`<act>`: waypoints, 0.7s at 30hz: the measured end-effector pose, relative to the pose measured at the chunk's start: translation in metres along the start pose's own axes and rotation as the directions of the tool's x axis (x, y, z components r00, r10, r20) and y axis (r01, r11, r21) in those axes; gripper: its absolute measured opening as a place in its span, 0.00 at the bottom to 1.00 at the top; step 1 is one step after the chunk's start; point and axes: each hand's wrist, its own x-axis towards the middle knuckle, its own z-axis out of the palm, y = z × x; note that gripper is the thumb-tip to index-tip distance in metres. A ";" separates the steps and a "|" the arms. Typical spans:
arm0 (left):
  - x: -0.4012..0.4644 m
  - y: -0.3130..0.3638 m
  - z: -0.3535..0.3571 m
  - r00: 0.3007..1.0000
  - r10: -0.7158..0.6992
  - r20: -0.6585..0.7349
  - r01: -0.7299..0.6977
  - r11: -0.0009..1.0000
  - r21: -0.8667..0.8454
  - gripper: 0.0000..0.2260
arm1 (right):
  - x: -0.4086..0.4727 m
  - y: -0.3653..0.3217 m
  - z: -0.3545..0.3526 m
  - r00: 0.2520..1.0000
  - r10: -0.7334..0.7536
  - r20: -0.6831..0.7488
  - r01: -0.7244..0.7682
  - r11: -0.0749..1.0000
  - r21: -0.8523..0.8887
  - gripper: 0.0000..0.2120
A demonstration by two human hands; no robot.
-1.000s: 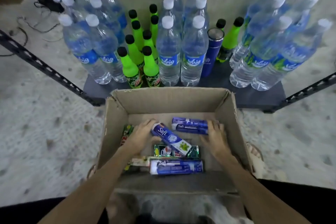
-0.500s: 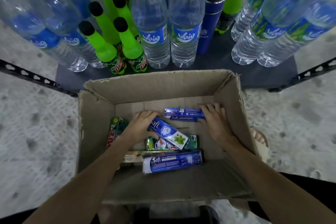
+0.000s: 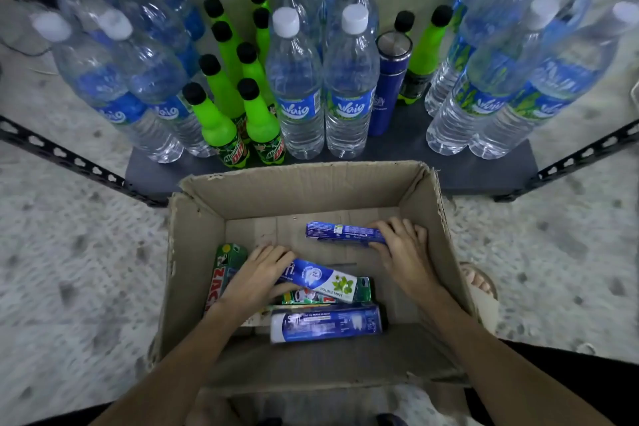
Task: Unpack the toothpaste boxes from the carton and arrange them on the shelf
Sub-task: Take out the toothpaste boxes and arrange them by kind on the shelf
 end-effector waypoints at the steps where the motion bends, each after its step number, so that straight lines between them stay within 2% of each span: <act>1: -0.002 0.002 -0.010 1.000 0.008 -0.015 -0.008 1.000 0.015 0.29 | 0.000 -0.002 -0.007 1.000 0.001 -0.010 0.000 1.000 0.009 0.15; 6: -0.015 0.009 -0.066 0.981 -0.006 -0.194 0.022 0.997 0.080 0.27 | -0.001 -0.015 -0.061 0.995 -0.059 -0.084 0.063 0.997 0.045 0.13; 10: -0.025 0.022 -0.129 0.932 0.013 -0.363 0.034 0.992 0.123 0.26 | -0.001 -0.031 -0.119 0.976 -0.102 -0.195 0.119 0.990 0.080 0.13; 17: -0.048 0.052 -0.255 0.815 0.046 -0.578 0.071 0.981 0.178 0.28 | 0.001 -0.059 -0.243 0.898 -0.200 -0.393 0.238 0.970 0.050 0.14; 21: -0.056 0.076 -0.327 0.763 0.087 -0.641 0.062 0.976 0.208 0.27 | 0.004 -0.079 -0.314 0.842 -0.235 -0.486 0.287 0.957 0.035 0.14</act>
